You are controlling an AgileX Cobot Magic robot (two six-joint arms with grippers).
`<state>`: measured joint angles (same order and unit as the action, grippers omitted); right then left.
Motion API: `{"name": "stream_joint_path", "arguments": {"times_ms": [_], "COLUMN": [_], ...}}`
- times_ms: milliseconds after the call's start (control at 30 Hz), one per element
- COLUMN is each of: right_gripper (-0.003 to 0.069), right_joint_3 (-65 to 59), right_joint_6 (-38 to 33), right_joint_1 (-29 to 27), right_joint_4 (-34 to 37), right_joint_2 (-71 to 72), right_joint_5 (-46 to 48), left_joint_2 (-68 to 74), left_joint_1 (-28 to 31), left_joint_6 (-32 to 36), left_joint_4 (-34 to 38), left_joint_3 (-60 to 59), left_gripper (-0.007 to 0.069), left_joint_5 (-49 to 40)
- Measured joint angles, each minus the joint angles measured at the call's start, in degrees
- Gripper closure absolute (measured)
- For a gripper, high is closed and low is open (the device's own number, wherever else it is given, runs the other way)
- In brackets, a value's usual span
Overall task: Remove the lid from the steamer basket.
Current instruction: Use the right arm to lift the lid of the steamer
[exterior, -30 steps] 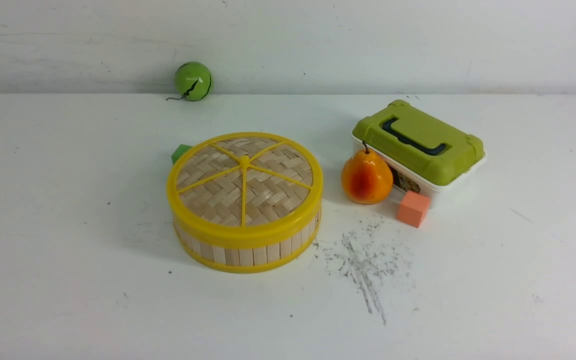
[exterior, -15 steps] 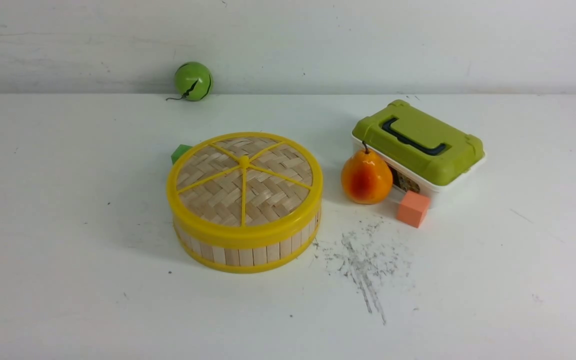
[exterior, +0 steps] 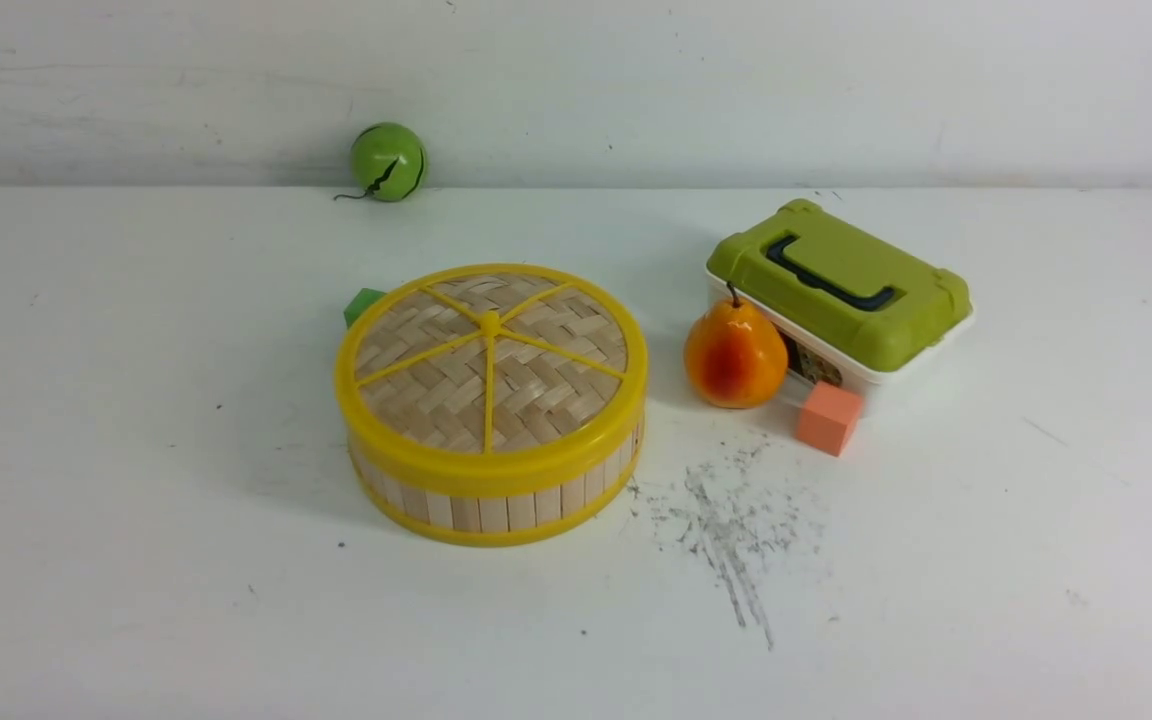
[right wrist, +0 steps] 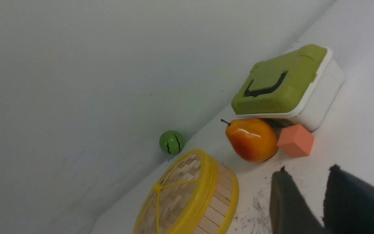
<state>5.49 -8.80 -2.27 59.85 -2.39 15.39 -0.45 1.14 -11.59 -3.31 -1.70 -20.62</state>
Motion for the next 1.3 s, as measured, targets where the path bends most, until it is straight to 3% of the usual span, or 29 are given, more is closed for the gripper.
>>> {"name": "stream_joint_path", "arguments": {"times_ms": [100, 167, 200, 433, 600, 733, 1000, 1100, 1300], "right_gripper": [0.0638, 0.0663, 0.0678, 0.068, 0.0674, 0.067, 0.0663, 0.0662, 0.065], "right_joint_3": [11.02, 15.3, 23.56, 52.69, 70.81, 82.19, 109.23, 118.7, 128.91], "right_joint_6": [-6.61, -8.66, -11.91, -26.9, -29.73, -28.95, -9.94, -6.19, -3.28], "right_joint_1": [0.0, 0.0, 0.0, 0.0, 1.73, 7.32, 25.15, 28.79, 33.1], "right_joint_4": [-5.82, -8.25, -12.65, -22.81, -24.81, -29.95, -50.64, -53.4, -51.72], "right_joint_2": [-10.34, -14.46, -21.4, -47.95, -64.33, -74.07, -96.33, -104.27, -117.49], "right_joint_5": [7.05, 10.27, 16.28, 38.78, 47.32, 48.42, 54.86, 56.18, 56.16], "left_joint_2": [0.0, 0.0, 0.0, 0.0, 0.0, 0.0, 0.0, 0.0, 0.0], "left_joint_1": [0.0, 0.0, 0.0, 0.0, 0.0, 0.0, 0.0, 0.0, 0.0], "left_joint_6": [0.0, 0.0, 0.0, 0.0, 0.0, 0.0, 0.0, 0.0, 0.0], "left_joint_4": [0.0, 0.0, 0.0, 0.0, 0.0, 0.0, 0.0, 0.0, 0.0], "left_joint_3": [0.0, 0.0, 0.0, 0.0, 0.0, 0.0, 0.0, 0.0, 0.0], "left_gripper": [0.0525, 0.0525, 0.0525, 0.0524, 0.0521, 0.0517, 0.0513, 0.0513, 0.0507], "left_joint_5": [0.0, 0.0, 0.0, 0.0, -0.19, -0.19, -0.19, -0.19, -0.19]}}
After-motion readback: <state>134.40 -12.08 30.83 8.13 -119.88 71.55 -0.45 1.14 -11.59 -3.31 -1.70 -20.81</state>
